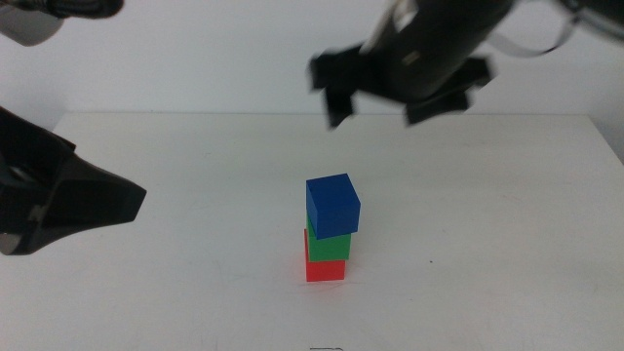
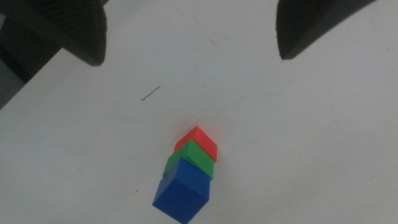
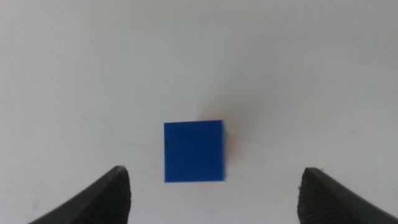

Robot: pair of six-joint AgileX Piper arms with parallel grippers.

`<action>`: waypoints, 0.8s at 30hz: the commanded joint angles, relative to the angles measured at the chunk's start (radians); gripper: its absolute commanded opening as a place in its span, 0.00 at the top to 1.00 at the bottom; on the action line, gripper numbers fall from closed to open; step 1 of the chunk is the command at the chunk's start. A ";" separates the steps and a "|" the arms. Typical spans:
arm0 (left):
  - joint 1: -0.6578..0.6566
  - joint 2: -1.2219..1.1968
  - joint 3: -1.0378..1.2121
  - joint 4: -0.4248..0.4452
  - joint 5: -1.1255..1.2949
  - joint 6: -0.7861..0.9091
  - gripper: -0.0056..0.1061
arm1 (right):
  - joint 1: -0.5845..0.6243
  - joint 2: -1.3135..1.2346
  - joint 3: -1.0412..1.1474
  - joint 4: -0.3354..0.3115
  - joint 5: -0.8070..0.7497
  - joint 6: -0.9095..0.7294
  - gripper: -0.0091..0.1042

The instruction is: Stack red cubes first, then green, then blue cubes in a specific spot.

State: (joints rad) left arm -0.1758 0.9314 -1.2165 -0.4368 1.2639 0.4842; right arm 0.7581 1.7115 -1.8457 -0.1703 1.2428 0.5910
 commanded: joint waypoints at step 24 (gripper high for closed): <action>0.000 -0.007 -0.026 -0.043 0.054 -0.007 0.11 | -0.649 -0.904 0.716 0.179 -0.432 -0.377 0.29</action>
State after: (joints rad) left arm -0.1758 0.9314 -1.2165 -0.4368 1.2639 0.4842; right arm 0.1311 0.8265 -1.1275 0.0000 0.9134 0.2385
